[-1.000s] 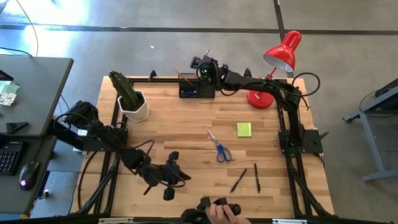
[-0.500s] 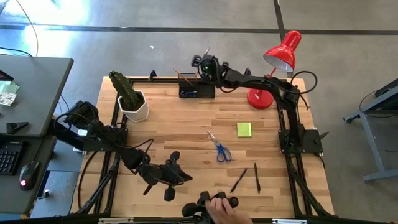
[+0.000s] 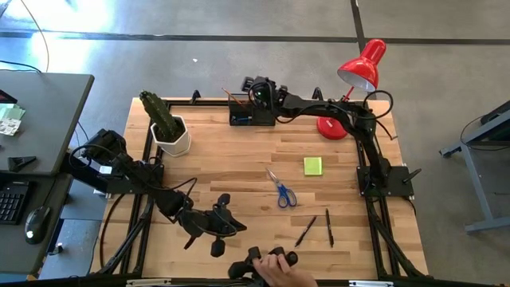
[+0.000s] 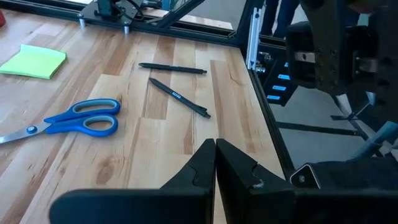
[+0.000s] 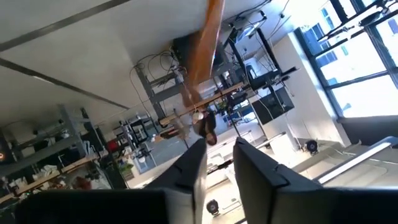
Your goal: Pick and place office supplies into organizer
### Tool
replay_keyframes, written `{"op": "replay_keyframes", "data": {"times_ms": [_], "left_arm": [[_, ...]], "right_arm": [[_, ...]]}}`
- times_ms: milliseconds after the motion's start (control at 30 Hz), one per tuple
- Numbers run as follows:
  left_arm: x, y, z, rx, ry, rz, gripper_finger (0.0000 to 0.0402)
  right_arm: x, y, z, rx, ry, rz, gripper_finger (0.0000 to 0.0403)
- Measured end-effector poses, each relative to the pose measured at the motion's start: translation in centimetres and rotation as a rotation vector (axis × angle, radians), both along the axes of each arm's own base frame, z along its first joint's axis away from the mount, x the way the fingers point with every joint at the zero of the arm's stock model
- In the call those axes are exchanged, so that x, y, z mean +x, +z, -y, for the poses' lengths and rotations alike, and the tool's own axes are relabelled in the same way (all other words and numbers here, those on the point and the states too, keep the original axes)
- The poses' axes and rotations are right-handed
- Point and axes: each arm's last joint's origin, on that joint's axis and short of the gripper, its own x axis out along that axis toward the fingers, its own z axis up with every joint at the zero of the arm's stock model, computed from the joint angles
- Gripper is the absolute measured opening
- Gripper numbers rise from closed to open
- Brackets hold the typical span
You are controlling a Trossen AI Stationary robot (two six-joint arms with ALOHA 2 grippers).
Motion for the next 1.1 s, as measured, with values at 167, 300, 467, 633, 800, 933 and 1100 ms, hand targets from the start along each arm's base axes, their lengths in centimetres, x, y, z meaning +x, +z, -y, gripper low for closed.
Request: {"op": "replay_keyframes", "data": {"times_ms": [167,300,467,633,800,933,1100], "left_arm": [[0.0,-0.1,0.0,0.004,0.000,-0.007,0.0003],[-0.1,-0.1,0.0,0.008,0.000,-0.013,0.0003],[-0.1,-0.3,-0.1,0.017,0.001,-0.030,0.0003],[-0.2,-0.4,-0.1,0.016,0.004,-0.042,0.0003],[-0.2,-0.4,-0.1,0.011,0.006,-0.045,0.0003],[-0.2,-0.4,-0.1,0.016,0.004,-0.045,0.0003],[-0.1,-0.2,0.0,0.015,0.000,-0.013,0.0003]], "right_arm": [[0.6,0.0,-1.1,0.011,0.051,0.005,0.0109],[1.2,0.0,-2.2,0.015,0.087,0.008,0.0128],[1.5,0.8,-3.0,-0.011,0.009,0.133,0.0128],[0.2,3.9,-3.1,-0.005,-0.237,0.543,0.0116],[-3.1,7.4,-4.1,0.107,-0.444,0.934,0.0104],[-6.2,10.2,-5.7,0.685,-0.512,1.350,0.0098],[-8.0,11.1,-3.6,1.664,-0.633,1.538,0.0098]]}}
